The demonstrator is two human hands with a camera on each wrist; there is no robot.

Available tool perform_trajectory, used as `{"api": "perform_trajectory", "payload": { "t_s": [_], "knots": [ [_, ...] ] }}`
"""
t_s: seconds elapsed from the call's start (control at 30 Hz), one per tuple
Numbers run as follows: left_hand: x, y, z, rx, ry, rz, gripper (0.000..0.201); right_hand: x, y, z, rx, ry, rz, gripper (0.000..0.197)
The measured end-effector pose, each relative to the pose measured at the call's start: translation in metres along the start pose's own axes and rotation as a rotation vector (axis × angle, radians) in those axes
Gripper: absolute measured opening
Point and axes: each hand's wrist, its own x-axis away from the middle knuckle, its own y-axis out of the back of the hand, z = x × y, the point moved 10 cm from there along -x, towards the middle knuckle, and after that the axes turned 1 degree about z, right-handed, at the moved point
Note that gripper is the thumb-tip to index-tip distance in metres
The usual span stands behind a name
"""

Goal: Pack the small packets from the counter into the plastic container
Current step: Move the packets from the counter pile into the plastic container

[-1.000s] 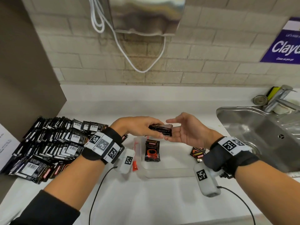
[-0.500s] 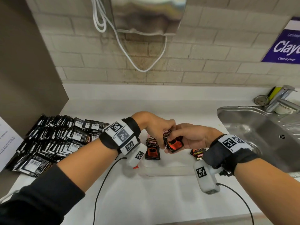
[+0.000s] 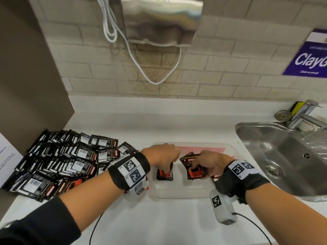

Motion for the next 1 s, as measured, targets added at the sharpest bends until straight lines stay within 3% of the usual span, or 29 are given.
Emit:
{"api": "perform_trajectory", "payload": {
  "t_s": [0.13, 0.3, 0.37, 0.67, 0.7, 0.83, 1.0],
  "knots": [
    [-0.005, -0.019, -0.004, -0.113, 0.012, 0.026, 0.051, -0.008, -0.015, -0.004, 0.066, -0.064, 0.038, 0.02],
    [-0.007, -0.031, 0.0, -0.251, 0.046, -0.032, 0.079, -0.028, -0.022, -0.007, 0.182, -0.077, 0.059, 0.024],
    [-0.008, -0.033, 0.004, -0.301, 0.073, -0.065, 0.083, -0.032, -0.027, -0.007, 0.132, -0.067, 0.097, 0.012],
    [-0.004, -0.037, 0.013, -0.356, 0.162, -0.207, 0.065, -0.048, -0.043, -0.001, 0.105, -0.008, 0.131, 0.01],
    [-0.004, -0.036, 0.013, -0.344, 0.17, -0.222, 0.064, -0.048, -0.044, 0.0, 0.137, 0.007, 0.122, 0.008],
    [-0.004, -0.036, 0.017, -0.31, 0.2, -0.252, 0.061, -0.044, -0.043, 0.013, 0.448, 0.037, 0.017, 0.034],
    [-0.004, -0.036, 0.018, -0.264, 0.19, -0.294, 0.065, -0.034, -0.037, 0.023, 0.75, 0.022, -0.101, 0.045]
  ]
}}
